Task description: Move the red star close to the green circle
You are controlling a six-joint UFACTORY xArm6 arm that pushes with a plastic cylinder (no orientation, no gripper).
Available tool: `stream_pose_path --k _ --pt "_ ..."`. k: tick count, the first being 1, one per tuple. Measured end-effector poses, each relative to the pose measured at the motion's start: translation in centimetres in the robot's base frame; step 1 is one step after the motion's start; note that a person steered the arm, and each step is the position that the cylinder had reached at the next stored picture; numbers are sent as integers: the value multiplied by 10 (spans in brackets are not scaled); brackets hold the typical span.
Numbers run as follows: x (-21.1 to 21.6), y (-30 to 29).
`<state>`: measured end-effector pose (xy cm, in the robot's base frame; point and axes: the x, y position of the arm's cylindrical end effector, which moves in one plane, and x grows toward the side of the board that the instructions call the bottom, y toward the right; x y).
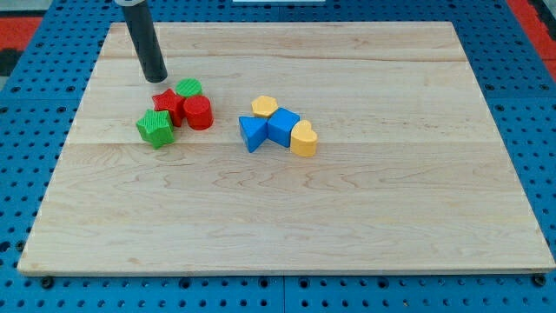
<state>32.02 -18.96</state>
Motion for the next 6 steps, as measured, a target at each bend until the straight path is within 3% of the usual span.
stream_pose_path --k 1,4,6 --pt "2 -7" --pt "70 -5" --pt "68 45"
